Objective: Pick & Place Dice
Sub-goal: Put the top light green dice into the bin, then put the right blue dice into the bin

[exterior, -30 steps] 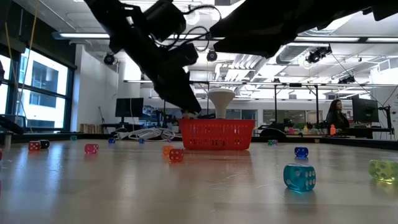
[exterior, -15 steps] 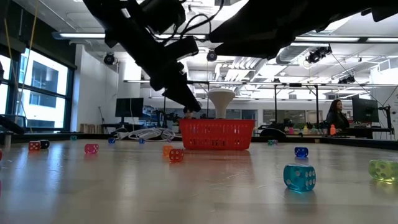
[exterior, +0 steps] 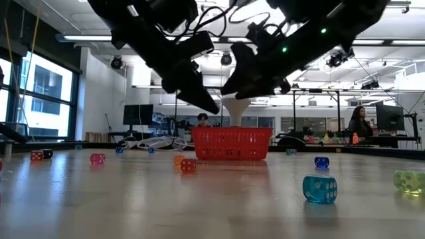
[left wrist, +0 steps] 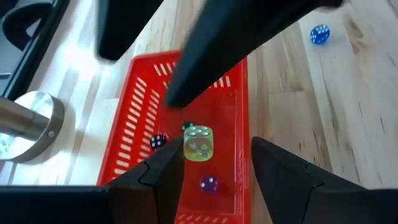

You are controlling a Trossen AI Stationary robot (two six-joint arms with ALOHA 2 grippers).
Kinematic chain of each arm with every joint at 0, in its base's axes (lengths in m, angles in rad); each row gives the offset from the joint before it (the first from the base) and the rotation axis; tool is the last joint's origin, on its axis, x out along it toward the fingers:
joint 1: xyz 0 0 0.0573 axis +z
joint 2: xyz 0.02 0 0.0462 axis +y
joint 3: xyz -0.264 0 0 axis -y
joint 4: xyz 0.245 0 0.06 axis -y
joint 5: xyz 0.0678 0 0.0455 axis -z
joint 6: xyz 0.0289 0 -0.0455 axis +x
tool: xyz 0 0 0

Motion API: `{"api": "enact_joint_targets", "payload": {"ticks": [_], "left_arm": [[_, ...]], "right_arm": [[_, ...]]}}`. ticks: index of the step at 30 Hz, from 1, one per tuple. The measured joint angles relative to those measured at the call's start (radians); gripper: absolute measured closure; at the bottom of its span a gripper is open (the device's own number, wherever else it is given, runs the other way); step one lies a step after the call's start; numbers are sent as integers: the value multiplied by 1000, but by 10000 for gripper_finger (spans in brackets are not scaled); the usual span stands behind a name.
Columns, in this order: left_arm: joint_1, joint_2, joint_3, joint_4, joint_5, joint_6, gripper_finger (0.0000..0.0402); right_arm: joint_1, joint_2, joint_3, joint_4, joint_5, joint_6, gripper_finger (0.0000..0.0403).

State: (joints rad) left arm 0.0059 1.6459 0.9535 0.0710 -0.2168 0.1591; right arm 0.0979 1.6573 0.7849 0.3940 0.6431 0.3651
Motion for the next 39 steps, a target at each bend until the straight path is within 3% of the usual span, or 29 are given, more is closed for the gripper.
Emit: {"api": "enact_joint_targets", "payload": {"ticks": [8, 24, 27, 33, 39], "left_arm": [[20, 0, 0, 39, -4, -2, 224], [32, -2, 0, 27, -5, -69, 224], [17, -29, 0, -3, 1, -105, 224], [-23, -173, 0, -274, 85, -196, 231], [-74, -289, 2, -552, 210, -375, 232]], "right_arm": [[-90, 0, 0, 6, -155, -10, 161], [-54, 0, 0, 22, -136, -97, 161], [-32, 0, 0, 17, -87, -150, 161], [57, -50, 0, -81, 28, -146, 161], [178, -118, 0, -261, -2, -9, 161]]}}
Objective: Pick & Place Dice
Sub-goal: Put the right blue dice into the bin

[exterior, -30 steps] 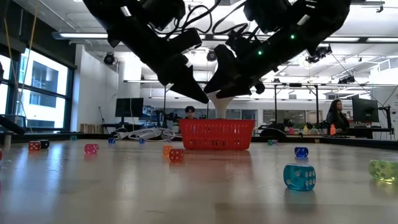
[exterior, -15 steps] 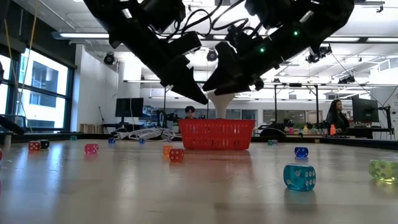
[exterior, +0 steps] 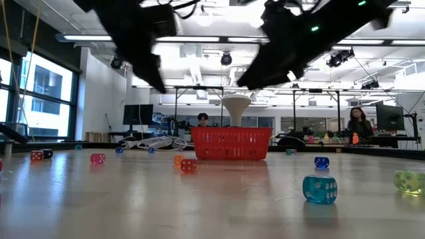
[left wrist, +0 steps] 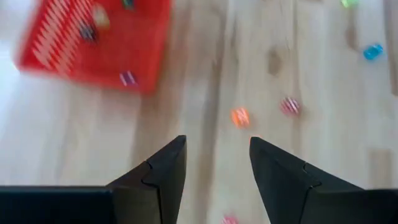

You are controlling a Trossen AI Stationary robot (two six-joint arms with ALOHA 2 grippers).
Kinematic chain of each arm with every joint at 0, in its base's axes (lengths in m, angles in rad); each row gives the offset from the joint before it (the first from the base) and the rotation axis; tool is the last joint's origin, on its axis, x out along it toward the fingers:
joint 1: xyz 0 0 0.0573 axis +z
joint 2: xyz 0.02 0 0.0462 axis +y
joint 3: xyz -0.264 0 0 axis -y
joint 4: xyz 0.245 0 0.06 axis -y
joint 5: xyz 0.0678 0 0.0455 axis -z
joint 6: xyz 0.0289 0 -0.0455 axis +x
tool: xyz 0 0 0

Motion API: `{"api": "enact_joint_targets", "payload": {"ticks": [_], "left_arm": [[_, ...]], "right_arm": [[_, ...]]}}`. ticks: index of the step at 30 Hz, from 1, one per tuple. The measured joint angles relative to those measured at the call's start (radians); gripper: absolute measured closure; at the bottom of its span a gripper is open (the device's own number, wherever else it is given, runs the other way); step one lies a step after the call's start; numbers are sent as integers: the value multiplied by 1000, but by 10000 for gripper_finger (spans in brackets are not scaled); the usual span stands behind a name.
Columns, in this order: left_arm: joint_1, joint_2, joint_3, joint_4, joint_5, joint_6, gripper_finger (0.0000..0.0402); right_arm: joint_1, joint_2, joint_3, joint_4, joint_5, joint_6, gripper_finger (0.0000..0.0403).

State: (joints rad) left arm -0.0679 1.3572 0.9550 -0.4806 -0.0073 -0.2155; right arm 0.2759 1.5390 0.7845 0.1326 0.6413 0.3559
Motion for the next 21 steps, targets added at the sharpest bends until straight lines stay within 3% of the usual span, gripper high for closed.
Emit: {"api": "enact_joint_targets", "payload": {"ticks": [3, 8, 16, 21], "left_arm": [[-40, -16, 0, -53, 6, -100, 232], [-124, -2, 0, -2, -32, -262, 233], [-271, 33, -2, 62, -98, -327, 233], [-348, 45, -2, 104, -101, -354, 233]], "right_arm": [[56, -2, 1, -33, -119, 38, 161], [127, 4, 1, -72, -361, 62, 161], [168, 3, 0, -487, -299, 423, 161], [215, 15, -2, -637, -189, 579, 161]]}}
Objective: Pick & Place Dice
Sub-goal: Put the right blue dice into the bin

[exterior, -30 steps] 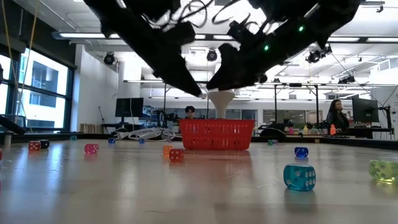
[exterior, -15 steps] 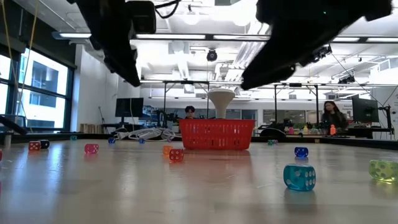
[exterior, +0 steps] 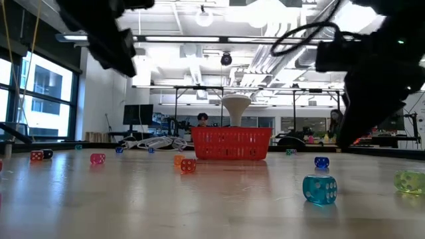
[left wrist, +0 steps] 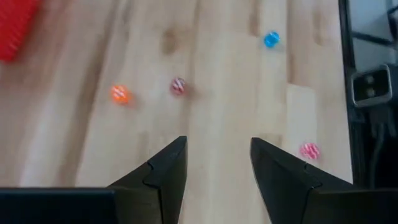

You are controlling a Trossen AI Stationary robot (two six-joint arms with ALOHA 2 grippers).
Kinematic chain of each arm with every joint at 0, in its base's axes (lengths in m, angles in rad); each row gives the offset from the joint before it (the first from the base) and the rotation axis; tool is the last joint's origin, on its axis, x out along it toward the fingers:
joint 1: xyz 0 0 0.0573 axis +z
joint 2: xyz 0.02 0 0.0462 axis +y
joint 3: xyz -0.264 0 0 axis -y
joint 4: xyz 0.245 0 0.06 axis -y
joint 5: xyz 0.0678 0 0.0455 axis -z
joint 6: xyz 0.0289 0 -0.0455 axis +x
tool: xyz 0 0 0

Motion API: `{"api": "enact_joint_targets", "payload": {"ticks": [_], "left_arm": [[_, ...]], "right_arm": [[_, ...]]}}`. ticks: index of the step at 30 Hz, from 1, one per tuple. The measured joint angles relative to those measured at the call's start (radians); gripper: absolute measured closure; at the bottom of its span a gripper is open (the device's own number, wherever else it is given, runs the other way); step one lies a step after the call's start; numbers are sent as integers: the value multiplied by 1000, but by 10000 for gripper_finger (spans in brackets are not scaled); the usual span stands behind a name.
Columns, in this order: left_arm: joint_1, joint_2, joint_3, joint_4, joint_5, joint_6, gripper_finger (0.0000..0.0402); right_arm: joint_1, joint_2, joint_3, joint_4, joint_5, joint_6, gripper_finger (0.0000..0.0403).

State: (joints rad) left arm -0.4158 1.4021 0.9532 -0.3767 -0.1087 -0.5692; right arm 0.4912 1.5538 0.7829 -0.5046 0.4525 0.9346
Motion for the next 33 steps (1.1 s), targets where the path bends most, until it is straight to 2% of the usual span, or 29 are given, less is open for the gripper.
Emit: {"api": "enact_joint_targets", "payload": {"ticks": [4, 10, 16, 24, 33], "left_arm": [[-38, 3, 1, 27, -16, 0, 233], [-70, 3, 0, 26, -116, 0, 233], [-74, 4, 0, 44, -156, 0, 233], [-74, 4, 0, 65, -156, 0, 233], [-74, 4, 0, 64, -154, 0, 233]], "right_arm": [[39, 6, -18, 31, 89, 7, 161], [104, 6, -94, 66, 79, 79, 161], [161, 6, -221, 333, 191, 83, 161], [170, 29, -366, 629, 309, 62, 161], [179, 187, -389, 926, 367, -99, 161]]}}
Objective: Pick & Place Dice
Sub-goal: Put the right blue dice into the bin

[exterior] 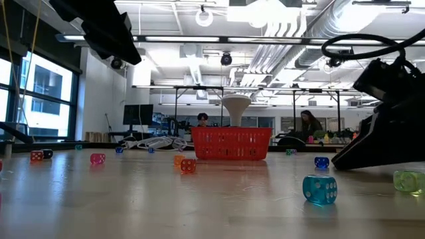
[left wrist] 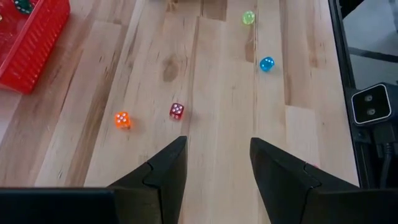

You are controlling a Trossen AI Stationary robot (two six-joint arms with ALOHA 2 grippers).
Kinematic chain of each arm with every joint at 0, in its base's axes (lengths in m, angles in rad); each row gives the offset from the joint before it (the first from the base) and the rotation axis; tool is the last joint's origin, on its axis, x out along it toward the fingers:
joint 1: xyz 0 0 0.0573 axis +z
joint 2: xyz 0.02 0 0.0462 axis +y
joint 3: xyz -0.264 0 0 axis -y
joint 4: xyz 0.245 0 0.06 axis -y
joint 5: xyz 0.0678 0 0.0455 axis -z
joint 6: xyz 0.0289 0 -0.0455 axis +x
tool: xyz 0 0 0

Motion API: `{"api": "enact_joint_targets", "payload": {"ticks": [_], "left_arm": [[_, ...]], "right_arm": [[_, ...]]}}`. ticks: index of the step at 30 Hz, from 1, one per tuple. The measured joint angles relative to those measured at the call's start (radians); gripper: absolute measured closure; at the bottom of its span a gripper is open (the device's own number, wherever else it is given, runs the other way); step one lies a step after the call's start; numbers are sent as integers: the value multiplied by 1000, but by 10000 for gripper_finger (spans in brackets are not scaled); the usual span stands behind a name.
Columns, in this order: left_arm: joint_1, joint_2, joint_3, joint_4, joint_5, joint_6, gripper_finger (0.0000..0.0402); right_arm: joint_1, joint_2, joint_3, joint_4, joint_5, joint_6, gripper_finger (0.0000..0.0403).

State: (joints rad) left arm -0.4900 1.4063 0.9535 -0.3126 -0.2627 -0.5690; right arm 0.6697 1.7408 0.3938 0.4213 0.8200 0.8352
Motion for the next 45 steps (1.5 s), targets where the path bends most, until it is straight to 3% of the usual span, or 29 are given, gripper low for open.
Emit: {"api": "enact_joint_targets", "payload": {"ticks": [8, 13, 28, 45], "left_arm": [[-38, 0, 0, 0, 6, 7, 233], [-52, 0, 0, 0, 2, 39, 233], [-49, 0, -1, 0, -1, 45, 233], [-49, 0, -1, -1, -19, 104, 233]], "right_arm": [[0, 126, 2, 152, 64, -19, 161], [-1, 130, 3, 152, 65, -26, 173], [-23, 136, 3, 143, 100, -23, 259], [-49, 136, 2, 183, 79, -78, 288]]}}
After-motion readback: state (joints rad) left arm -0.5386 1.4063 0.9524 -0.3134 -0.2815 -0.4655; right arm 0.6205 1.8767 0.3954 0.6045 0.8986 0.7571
